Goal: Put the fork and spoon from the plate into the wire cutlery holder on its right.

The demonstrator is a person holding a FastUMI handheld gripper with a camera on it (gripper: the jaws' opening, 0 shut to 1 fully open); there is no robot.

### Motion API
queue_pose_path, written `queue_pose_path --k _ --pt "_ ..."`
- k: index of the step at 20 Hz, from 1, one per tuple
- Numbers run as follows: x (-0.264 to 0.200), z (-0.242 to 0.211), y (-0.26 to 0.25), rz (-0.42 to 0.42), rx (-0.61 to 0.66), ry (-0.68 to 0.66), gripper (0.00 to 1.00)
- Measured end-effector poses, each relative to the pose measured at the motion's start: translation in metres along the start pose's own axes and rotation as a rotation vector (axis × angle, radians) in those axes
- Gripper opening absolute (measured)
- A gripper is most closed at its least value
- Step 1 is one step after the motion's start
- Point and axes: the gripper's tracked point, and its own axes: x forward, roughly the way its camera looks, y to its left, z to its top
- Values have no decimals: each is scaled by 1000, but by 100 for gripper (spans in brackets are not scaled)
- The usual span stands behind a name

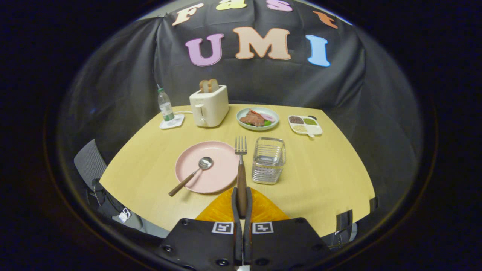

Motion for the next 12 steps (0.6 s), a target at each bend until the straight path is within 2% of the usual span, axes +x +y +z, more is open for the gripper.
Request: queue_pose_path --k 4,12 --pt "-10 0 -37 -34 -26 59 4" --pt "3 0 -58 19 -57 203 4"
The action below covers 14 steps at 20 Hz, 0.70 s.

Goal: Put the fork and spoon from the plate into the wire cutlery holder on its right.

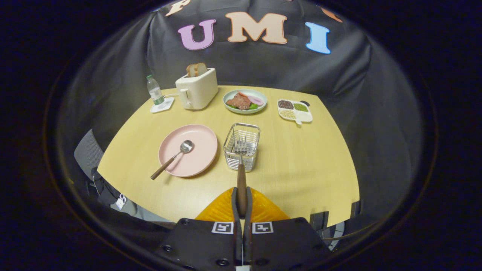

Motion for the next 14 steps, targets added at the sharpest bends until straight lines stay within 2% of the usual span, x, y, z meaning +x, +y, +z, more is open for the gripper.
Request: queue_pose_path --k 7,14 --pt "26 10 -6 65 28 168 4" --pt "52 22 -6 74 -11 186 7"
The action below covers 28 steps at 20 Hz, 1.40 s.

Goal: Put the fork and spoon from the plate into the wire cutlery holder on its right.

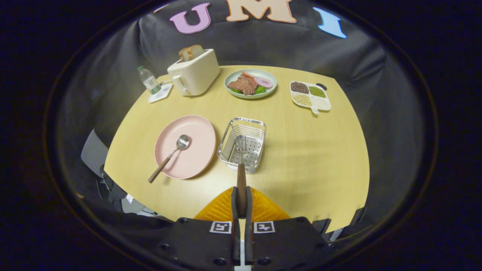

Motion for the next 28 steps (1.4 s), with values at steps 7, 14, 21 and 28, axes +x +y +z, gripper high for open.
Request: queue_pose_path --k 7,14,21,28 --pt "2 7 2 -3 -19 -66 17" --pt "1 8 11 -26 -46 -150 87" --pt "-11 16 36 -74 2 -299 98" --pt "-24 38 95 -99 38 -508 99"
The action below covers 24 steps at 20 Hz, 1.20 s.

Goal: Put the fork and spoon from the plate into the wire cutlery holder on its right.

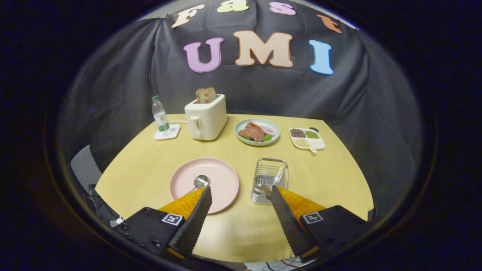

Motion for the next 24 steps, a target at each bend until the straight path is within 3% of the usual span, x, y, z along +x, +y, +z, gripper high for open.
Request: queue_pose_path --k 9,18,24 --pt "13 -7 83 79 53 -15 99" --pt "46 -67 130 3 219 76 99" --pt "49 -110 148 -1 211 167 96"
